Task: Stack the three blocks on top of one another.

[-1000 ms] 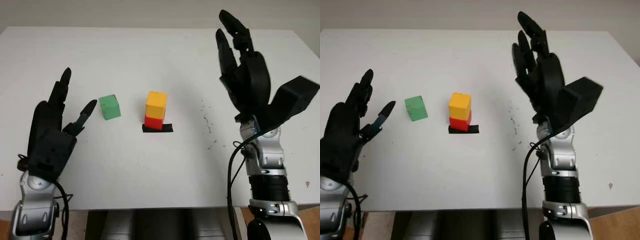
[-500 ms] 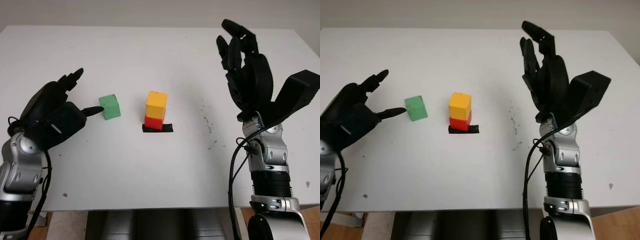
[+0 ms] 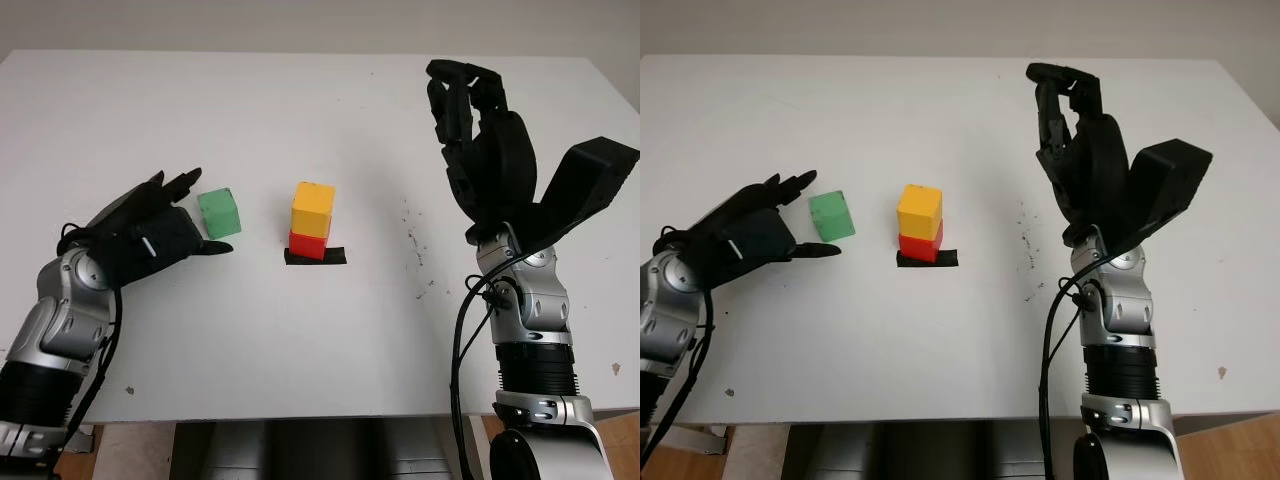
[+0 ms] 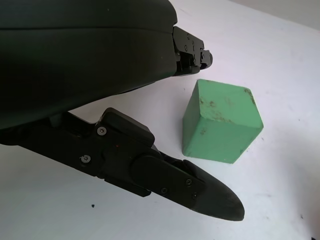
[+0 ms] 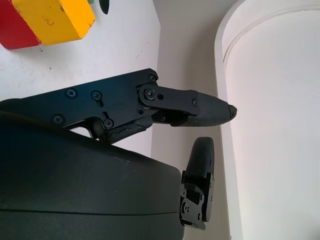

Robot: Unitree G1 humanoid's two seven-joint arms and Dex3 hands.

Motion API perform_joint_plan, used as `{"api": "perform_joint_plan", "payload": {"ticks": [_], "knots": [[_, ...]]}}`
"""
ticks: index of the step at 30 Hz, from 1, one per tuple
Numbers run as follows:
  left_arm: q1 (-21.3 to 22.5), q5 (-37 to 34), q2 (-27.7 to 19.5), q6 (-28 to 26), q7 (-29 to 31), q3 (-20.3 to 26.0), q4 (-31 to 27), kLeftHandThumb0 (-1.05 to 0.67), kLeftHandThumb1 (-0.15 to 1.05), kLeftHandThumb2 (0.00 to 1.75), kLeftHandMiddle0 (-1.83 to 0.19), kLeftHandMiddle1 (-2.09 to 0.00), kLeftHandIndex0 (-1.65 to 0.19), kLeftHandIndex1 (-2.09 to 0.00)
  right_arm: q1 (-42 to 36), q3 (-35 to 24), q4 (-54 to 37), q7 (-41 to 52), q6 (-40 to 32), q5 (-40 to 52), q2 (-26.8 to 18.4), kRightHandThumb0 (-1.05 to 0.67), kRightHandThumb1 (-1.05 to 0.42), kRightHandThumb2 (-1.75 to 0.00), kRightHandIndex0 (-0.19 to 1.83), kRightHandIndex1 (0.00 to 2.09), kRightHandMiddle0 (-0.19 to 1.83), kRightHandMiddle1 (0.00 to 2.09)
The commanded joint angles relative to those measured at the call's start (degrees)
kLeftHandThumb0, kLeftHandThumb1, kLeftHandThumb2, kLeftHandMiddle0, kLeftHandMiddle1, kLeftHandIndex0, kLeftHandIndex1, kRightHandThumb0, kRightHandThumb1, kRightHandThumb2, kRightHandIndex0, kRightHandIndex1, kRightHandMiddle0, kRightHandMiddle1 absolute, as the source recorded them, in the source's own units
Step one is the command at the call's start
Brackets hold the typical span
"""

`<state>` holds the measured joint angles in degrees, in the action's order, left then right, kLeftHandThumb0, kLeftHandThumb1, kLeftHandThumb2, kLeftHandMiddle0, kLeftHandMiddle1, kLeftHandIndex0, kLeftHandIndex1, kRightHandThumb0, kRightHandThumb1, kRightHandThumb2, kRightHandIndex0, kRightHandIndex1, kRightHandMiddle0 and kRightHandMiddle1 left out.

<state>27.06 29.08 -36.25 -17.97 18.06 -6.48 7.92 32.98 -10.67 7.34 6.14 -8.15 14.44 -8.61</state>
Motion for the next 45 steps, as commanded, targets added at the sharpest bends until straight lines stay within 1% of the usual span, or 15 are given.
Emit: {"api": "perform_joint_plan", "payload": {"ticks": [1,3,7,10,14,15,18,22,30,36,39,40,41,42,45], "knots": [[1.34,1.11,0.56,0.98,-1.94,-0.92,1.16,-0.93,0.93,0.05,0.15,-0.06,-0.07,-0.06,-0.08,-0.24,-1.61,-0.12,-0.38,0.58,0.34,-0.55,-1.05,-0.50,0.04,0.12,-0.19,1.79],[1.64,2.52,1.01,2.45,-4.77,-1.63,2.62,-0.92,0.94,0.06,0.13,-0.07,-0.10,-0.07,-0.21,-0.19,-1.94,-0.12,-0.52,0.70,0.42,-0.54,-1.05,-0.50,0.04,0.12,-0.19,1.98],[1.44,3.55,2.10,4.91,-10.08,-1.41,4.69,-0.86,0.93,0.05,0.09,-0.07,-0.18,-0.10,-0.44,-0.30,-2.16,-0.04,-0.61,1.01,0.54,-0.53,-1.05,-0.50,0.04,0.12,-0.19,2.09],[1.63,3.84,2.68,5.99,-12.80,-1.28,6.10,-0.82,0.95,0.06,0.07,-0.07,-0.25,-0.12,-0.50,-0.20,-2.19,-0.03,-0.48,0.80,0.48,-0.53,-1.05,-0.50,0.05,0.13,-0.19,2.03],[1.97,2.69,3.54,7.24,-15.25,-0.58,7.91,-0.78,0.97,0.06,0.03,-0.08,-0.36,-0.16,-0.55,-0.09,-2.25,0.33,-0.12,0.79,0.44,-0.53,-1.05,-0.51,0.04,0.12,-0.19,2.06],[2.01,2.33,3.68,7.79,-15.84,-0.42,8.37,-0.77,0.97,0.06,0.01,-0.08,-0.41,-0.18,-0.52,-0.17,-2.28,0.29,-0.21,0.93,0.54,-0.53,-1.05,-0.50,0.04,0.13,-0.19,1.96],[2.04,2.09,3.87,9.02,-17.45,-0.35,9.46,-0.71,0.99,0.06,-0.04,-0.08,-0.51,-0.24,-0.45,-0.33,-2.16,0.20,-0.18,1.03,0.62,-0.53,-1.05,-0.49,0.05,0.13,-0.19,1.90],[2.14,2.50,3.96,8.34,-17.54,-0.68,9.55,-0.59,1.04,0.08,-0.11,-0.06,-0.42,-0.74,-0.57,-0.42,-2.45,-0.02,-0.20,1.08,0.70,-0.53,-1.05,-0.49,0.06,0.15,-0.19,2.07],[2.30,2.30,4.02,8.96,-17.51,-0.88,10.08,-0.54,1.05,0.10,-0.18,-0.06,-0.40,-0.94,-0.41,-0.78,-2.71,-1.17,-0.20,1.78,1.57,-0.52,-1.05,-0.46,0.08,0.20,-0.19,2.09],[2.05,0.00,5.40,10.87,-20.69,0.94,10.91,-0.47,1.05,0.12,-0.28,-0.06,-0.28,-1.35,-0.57,-0.29,-2.69,-1.17,0.25,0.84,1.26,-0.52,-1.05,-0.47,0.06,0.22,-0.19,2.09],[1.91,-5.18,6.70,11.50,-18.85,3.65,9.80,-0.42,1.05,0.10,-0.30,-0.06,-0.26,-1.46,-0.86,0.25,-2.69,-0.65,0.41,-0.08,0.69,-0.53,-1.05,-0.48,0.03,0.23,-0.19,2.09],[1.86,-7.94,7.10,12.45,-17.55,4.89,9.50,-0.41,1.05,0.10,-0.29,-0.05,-0.24,-1.52,-0.98,0.53,-2.66,-0.30,0.31,-0.57,0.32,-0.54,-1.05,-0.48,0.02,0.23,-0.19,1.85],[1.85,-10.75,7.54,13.18,-16.21,6.13,9.18,-0.40,1.04,0.08,-0.28,-0.05,-0.25,-1.60,-1.09,0.94,-2.69,-0.20,0.09,-1.45,-0.10,-0.56,-1.05,-0.48,0.01,0.23,-0.19,1.34],[1.84,-12.55,7.75,13.67,-15.36,6.87,9.03,-0.39,1.04,0.07,-0.28,-0.05,-0.25,-1.63,-1.16,1.21,-2.74,-0.20,-0.08,-2.07,-0.34,-0.57,-1.05,-0.48,0.01,0.23,-0.19,1.10],[1.96,-15.97,7.59,12.25,-11.94,8.10,6.64,-0.40,1.04,0.06,-0.27,-0.05,-0.26,-1.66,-1.34,1.74,-2.82,0.71,-0.75,-2.77,-0.90,-0.57,-1.05,-0.51,-0.01,0.22,-0.19,0.75]]}}
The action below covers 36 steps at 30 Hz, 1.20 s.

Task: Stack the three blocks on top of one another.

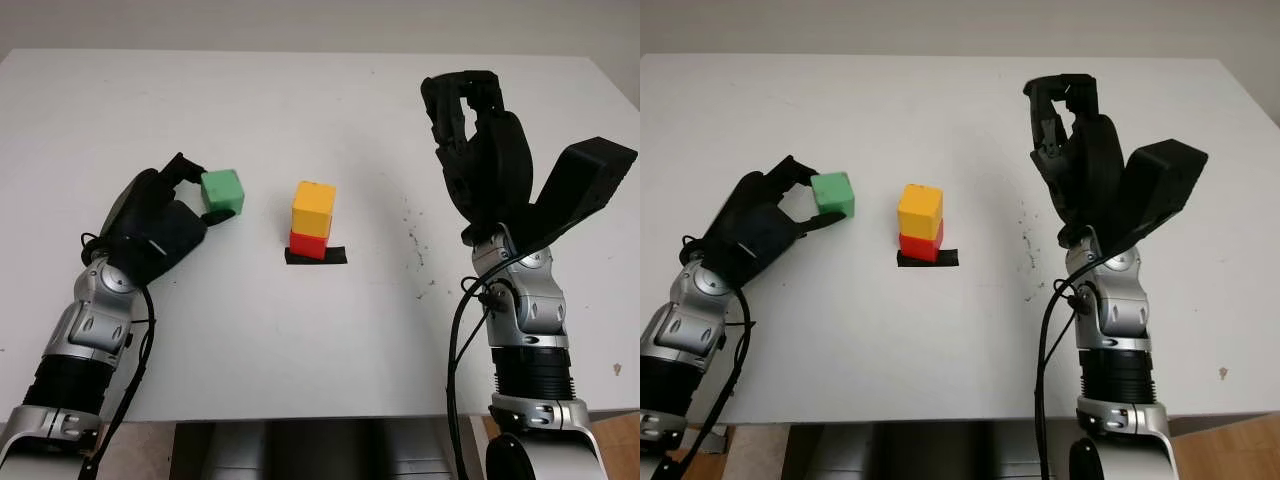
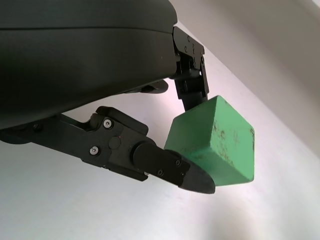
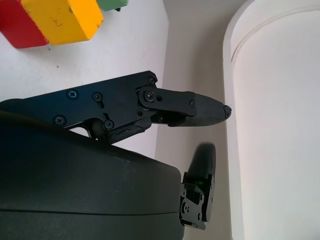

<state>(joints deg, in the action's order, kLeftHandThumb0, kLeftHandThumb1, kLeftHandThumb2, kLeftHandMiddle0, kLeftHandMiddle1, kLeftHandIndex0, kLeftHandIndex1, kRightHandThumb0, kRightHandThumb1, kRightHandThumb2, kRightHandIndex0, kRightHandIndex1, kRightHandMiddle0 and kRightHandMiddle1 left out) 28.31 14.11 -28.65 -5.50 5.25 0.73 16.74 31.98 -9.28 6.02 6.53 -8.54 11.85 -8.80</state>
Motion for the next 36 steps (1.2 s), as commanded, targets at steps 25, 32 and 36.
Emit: {"api": "perform_joint_plan", "payload": {"ticks": [25,32,36], "knots": [[2.38,-19.10,1.99,-19.14,14.53,4.89,-25.50,-0.42,1.05,0.10,-0.27,-0.05,-0.41,-1.64,-1.54,2.58,-1.07,5.52,-4.43,-0.15,-1.92,-0.56,-1.05,-0.57,-0.09,0.10,-0.16,0.27],[3.94,-18.79,3.52,-18.10,14.93,2.64,-24.08,-0.46,1.05,0.09,-0.30,-0.06,-0.40,-1.60,-2.24,3.28,-1.61,6.61,-5.06,-0.41,-2.25,-0.53,-1.05,-0.59,-0.10,0.08,-0.16,0.25],[5.60,-20.57,4.63,-19.38,16.05,2.49,-22.13,-0.45,1.04,0.07,-0.26,-0.04,-0.36,-1.63,-2.42,3.35,-1.70,6.88,-5.13,-0.35,-2.25,-0.53,-1.05,-0.59,-0.11,0.07,-0.16,0.21]]}}
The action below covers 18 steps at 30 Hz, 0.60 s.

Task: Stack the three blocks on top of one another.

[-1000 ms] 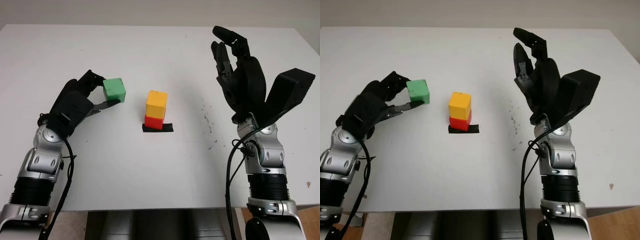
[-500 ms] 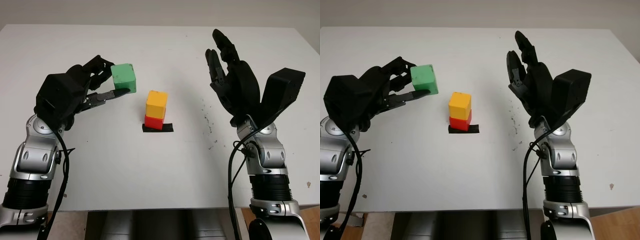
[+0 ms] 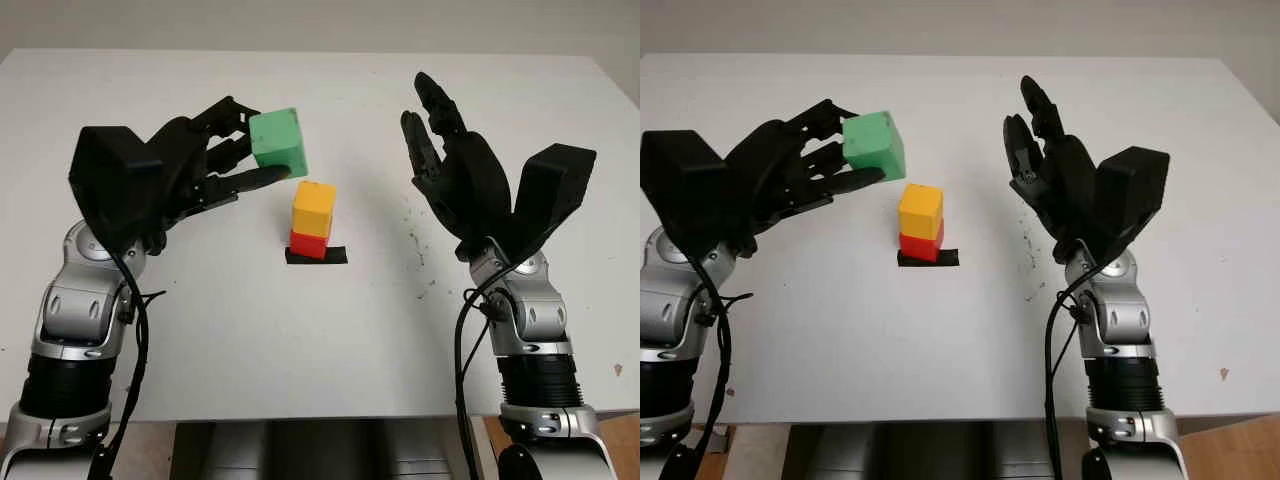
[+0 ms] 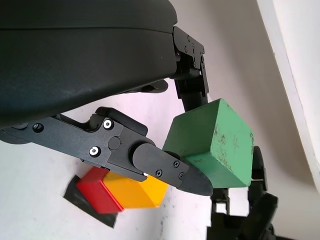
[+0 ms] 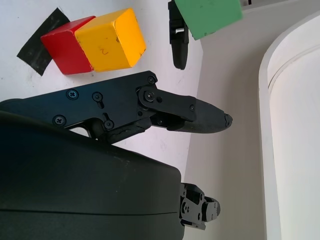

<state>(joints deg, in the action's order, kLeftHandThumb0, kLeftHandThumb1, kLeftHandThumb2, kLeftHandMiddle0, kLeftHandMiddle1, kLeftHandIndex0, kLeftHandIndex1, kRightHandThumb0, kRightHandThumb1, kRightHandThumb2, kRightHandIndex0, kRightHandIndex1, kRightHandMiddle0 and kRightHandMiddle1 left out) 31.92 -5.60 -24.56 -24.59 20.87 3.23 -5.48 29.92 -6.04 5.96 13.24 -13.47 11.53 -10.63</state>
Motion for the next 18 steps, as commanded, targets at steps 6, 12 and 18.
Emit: {"api": "perform_joint_plan", "payload": {"ticks": [6,12,18], "knots": [[5.33,0.33,0.32,-1.11,2.45,-2.69,5.88,-0.47,1.05,0.07,-0.23,-0.04,-0.37,-1.62,-0.34,0.31,-1.29,0.97,-0.09,-0.27,-0.70,-0.53,-1.05,-0.59,-0.12,0.06,-0.15,0.17],[8.88,6.10,-1.97,6.27,5.88,-7.37,14.73,-0.49,1.05,0.08,-0.19,-0.04,-0.35,-1.60,-0.08,0.40,-1.60,0.43,-0.96,-0.58,-0.68,-0.51,-1.05,-0.60,-0.10,0.07,-0.13,0.15],[12.27,7.09,-1.97,10.13,9.47,-8.14,21.38,-0.49,1.04,0.06,-0.16,-0.04,-0.36,-1.55,0.15,0.53,-1.27,0.95,-0.06,-0.72,-0.78,-0.54,-1.05,-0.56,-0.11,0.06,-0.12,0.14]]}}
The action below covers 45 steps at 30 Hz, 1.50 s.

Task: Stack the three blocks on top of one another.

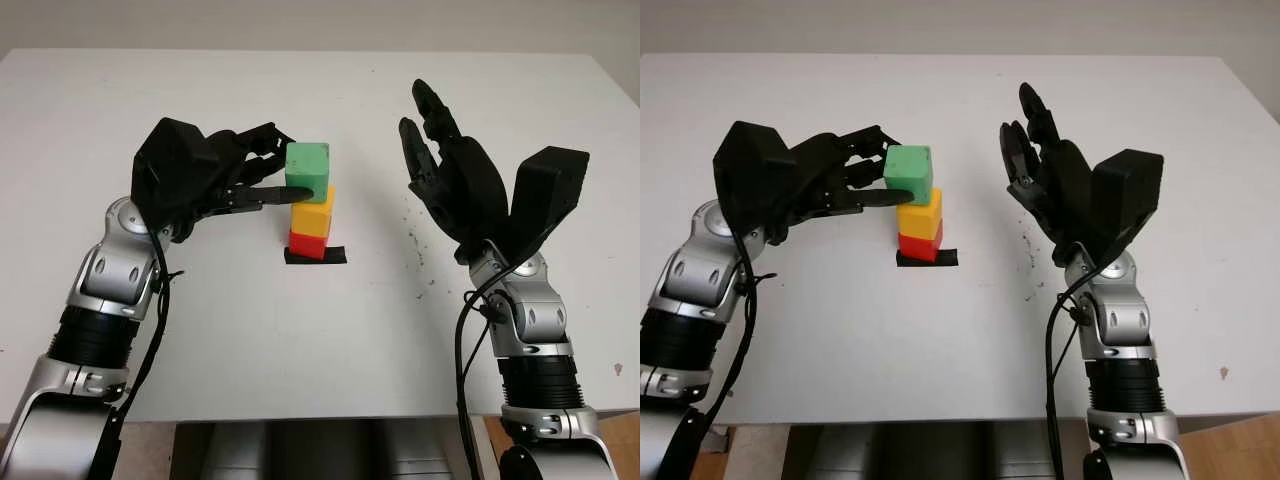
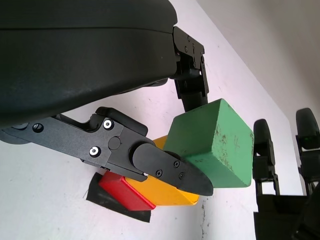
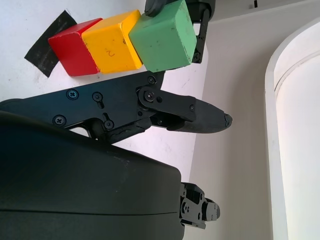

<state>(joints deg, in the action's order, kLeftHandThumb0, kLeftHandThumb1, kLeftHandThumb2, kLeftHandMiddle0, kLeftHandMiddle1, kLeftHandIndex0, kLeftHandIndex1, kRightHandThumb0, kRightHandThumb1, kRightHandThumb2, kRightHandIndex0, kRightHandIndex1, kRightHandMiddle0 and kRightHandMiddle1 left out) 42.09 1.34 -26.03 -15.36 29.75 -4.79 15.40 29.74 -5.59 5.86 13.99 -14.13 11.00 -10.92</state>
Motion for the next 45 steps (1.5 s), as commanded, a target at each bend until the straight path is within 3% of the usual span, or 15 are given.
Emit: {"api": "perform_joint_plan", "payload": {"ticks": [1,12,24,27,28,29,31,32,40,45], "knots": [[2.47,0.21,-0.63,1.26,1.37,-0.28,1.03,-0.48,1.04,0.06,-0.15,-0.04,-0.35,-1.54,0.27,0.11,-1.25,0.13,0.47,-0.32,-0.56,-0.54,-1.05,-0.56,-0.11,0.06,-0.12,0.13],[3.95,1.60,-1.25,5.50,5.21,-0.84,5.36,-0.46,1.05,0.06,-0.15,-0.05,-0.31,-1.64,0.55,0.37,-0.91,-0.40,0.57,-1.03,-0.34,-0.53,-1.05,-0.56,-0.11,0.06,-0.11,0.11],[3.39,2.25,-1.41,4.21,5.28,-0.92,4.23,-0.46,1.05,0.09,-0.12,-0.04,-0.30,-1.64,0.43,0.04,-0.60,-0.37,1.04,-0.90,-0.13,-0.54,-1.05,-0.54,-0.10,0.06,-0.09,0.10],[3.39,3.16,-1.92,3.35,5.60,-1.45,3.72,-0.49,1.03,0.06,-0.05,-0.04,-0.20,-1.41,0.47,-0.02,-0.72,-0.48,0.83,-0.79,-0.05,-0.54,-1.05,-0.53,-0.09,0.06,-0.08,0.10],[3.49,3.68,-2.23,2.78,5.93,-1.78,3.48,-0.60,1.02,0.06,0.06,-0.04,-0.15,-0.93,0.47,-0.02,-0.83,-0.51,0.64,-0.76,-0.05,-0.55,-1.05,-0.52,-0.09,0.06,-0.08,0.10],[3.52,4.01,-2.47,2.39,6.29,-1.97,3.24,-0.64,1.02,0.06,0.10,-0.05,-0.18,-0.68,0.48,0.02,-0.82,-0.44,0.67,-0.76,-0.10,-0.55,-1.05,-0.52,-0.09,0.06,-0.08,0.10],[3.37,3.80,-2.70,3.71,7.10,-1.77,3.53,-0.71,0.99,0.05,0.17,-0.04,-0.13,-0.26,0.49,-0.02,-0.85,-0.32,0.50,-0.53,-0.08,-0.54,-1.05,-0.52,-0.10,0.06,-0.09,0.10],[3.31,3.56,-2.80,4.82,7.53,-1.64,3.93,-0.73,0.98,0.05,0.18,-0.04,-0.09,-0.17,0.54,-0.02,-0.88,-0.42,0.18,-0.51,-0.11,-0.54,-1.05,-0.52,-0.10,0.06,-0.09,0.10],[2.30,3.45,-3.27,10.60,8.46,-1.22,5.26,-0.66,0.90,0.04,0.19,0.00,0.12,-0.01,0.59,-0.02,-1.52,-1.32,-1.45,-0.15,0.10,-0.52,-1.05,-0.42,-0.10,0.06,-0.06,0.11],[0.01,1.46,-4.05,14.73,9.22,0.28,4.21,-0.75,0.91,0.05,0.19,0.00,0.19,0.00,0.06,0.38,-1.48,-1.48,-0.69,-0.52,0.05,-0.51,-1.05,-0.40,-0.10,0.06,-0.06,0.10]]}}
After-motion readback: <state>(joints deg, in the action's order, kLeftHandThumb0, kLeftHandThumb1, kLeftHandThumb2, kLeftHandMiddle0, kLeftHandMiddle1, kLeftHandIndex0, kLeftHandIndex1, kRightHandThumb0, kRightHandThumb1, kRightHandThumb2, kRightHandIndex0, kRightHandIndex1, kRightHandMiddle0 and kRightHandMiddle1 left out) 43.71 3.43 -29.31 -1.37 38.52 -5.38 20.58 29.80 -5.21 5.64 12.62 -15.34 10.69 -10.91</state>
